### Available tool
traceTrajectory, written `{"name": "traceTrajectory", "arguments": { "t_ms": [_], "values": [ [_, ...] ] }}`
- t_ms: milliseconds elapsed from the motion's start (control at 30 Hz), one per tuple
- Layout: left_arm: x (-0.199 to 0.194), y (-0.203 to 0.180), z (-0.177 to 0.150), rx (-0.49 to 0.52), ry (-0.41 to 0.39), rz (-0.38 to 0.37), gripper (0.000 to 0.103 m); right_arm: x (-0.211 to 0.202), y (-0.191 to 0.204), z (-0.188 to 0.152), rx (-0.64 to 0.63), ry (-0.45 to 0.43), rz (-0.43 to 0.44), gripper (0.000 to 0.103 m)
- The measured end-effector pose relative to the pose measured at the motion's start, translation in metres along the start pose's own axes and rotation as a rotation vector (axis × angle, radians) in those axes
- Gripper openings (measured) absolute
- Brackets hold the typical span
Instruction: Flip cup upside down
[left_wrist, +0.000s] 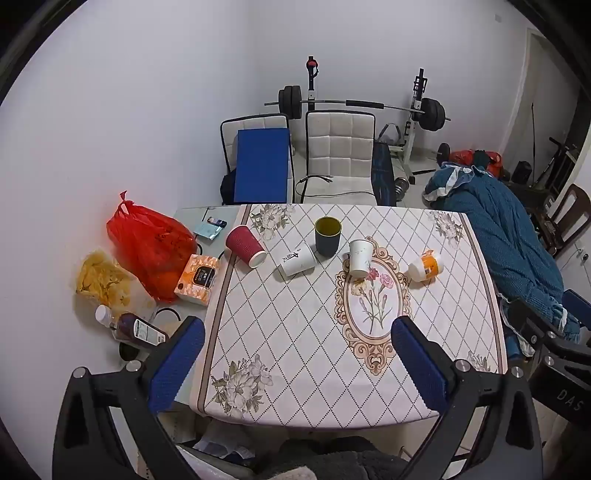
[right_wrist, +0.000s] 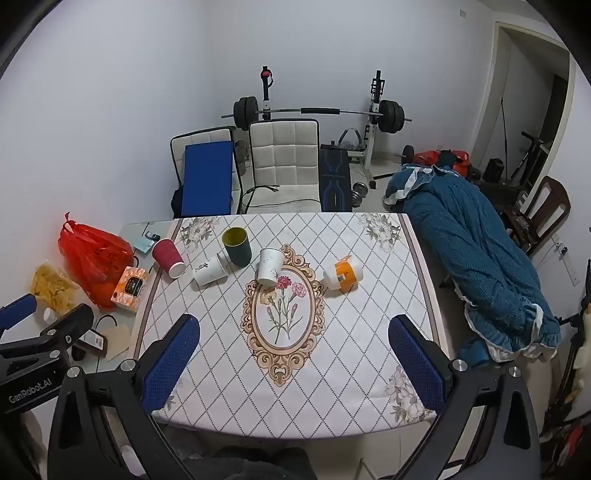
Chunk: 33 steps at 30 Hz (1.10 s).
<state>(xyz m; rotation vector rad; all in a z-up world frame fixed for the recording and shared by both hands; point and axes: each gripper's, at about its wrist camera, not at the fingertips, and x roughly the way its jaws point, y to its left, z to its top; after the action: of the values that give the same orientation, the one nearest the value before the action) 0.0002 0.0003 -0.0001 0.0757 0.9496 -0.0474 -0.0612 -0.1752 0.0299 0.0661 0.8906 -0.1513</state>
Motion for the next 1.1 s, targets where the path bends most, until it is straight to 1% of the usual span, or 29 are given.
{"name": "traceTrajectory", "arguments": {
  "t_ms": [33,467,633,1100],
  "values": [
    [0.0,0.0,0.0,0.002,0.001,0.003,0.103,0.001,0.0,0.001,0.005,0.013,0.01,0.103],
    [0.001,-0.001,0.002,0.005,-0.005,0.008,0.103,0.003,0.004,0.004,0.002,0.007,-0.001,0.103],
    [0.0,-0.002,0.005,0.007,-0.005,0.005,0.103,0.006,0.002,0.002,0.008,0.007,-0.004,0.103],
    [0.003,-0.006,0.01,0.009,-0.007,0.006,0.103,0.007,-0.007,0.009,-0.002,0.005,0.002,0.103]
  ]
}}
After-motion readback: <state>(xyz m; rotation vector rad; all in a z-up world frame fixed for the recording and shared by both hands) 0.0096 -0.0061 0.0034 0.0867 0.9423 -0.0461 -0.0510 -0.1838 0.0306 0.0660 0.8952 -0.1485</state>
